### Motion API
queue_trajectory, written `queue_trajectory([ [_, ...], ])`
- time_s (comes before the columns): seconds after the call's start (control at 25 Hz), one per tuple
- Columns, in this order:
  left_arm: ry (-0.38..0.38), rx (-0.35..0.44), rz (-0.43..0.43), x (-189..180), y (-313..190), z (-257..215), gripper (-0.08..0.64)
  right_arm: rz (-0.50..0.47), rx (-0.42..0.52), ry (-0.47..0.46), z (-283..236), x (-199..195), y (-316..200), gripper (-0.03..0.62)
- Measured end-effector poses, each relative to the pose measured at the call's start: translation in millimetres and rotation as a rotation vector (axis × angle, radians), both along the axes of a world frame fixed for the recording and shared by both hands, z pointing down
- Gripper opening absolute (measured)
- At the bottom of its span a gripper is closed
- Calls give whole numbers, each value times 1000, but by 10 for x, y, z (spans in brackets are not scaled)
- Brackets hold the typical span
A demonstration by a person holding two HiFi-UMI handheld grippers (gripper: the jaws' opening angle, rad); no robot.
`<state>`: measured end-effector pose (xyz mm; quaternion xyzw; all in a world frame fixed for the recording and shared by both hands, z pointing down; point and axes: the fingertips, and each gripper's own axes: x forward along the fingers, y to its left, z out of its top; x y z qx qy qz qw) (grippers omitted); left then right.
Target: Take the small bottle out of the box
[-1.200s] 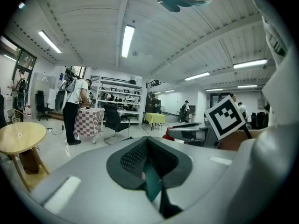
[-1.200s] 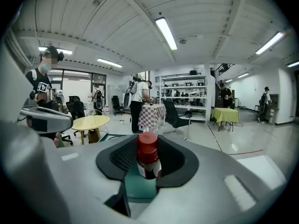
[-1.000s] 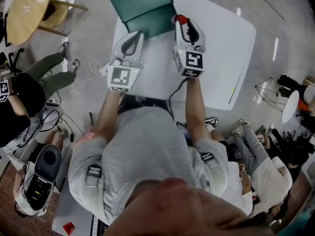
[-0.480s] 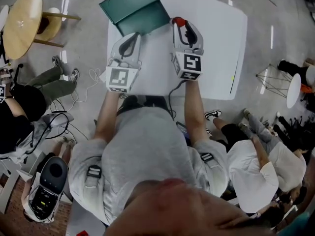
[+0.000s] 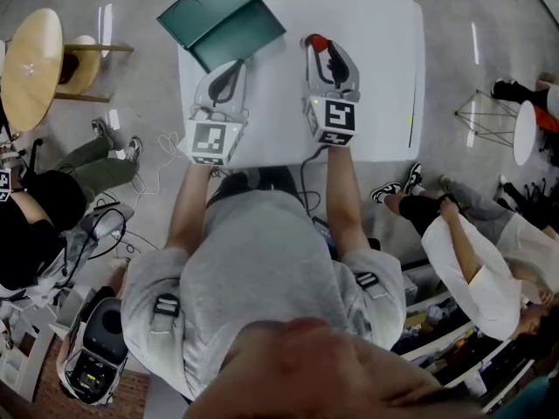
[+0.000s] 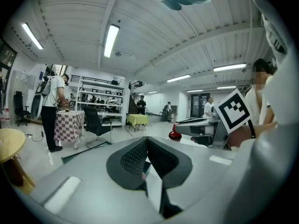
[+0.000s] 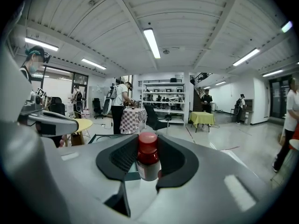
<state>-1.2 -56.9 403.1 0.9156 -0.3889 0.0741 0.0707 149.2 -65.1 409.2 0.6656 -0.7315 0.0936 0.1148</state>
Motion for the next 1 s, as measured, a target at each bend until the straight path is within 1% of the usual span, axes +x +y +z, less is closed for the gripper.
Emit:
queue_trajectory([
  [0.52, -17, -5, 112, 421, 174, 66, 12, 122, -10, 9, 59, 482, 358, 130],
  [0.8, -25, -4, 163, 705, 394, 124, 12, 174, -15, 23, 103, 771, 667, 130],
  [0.92, -22, -4, 183, 779, 518, 147, 12, 196, -19, 23, 126, 848, 831, 130],
  [1.0, -21, -8, 197, 810, 499, 179, 12, 213, -21, 22, 153, 883, 844, 130],
])
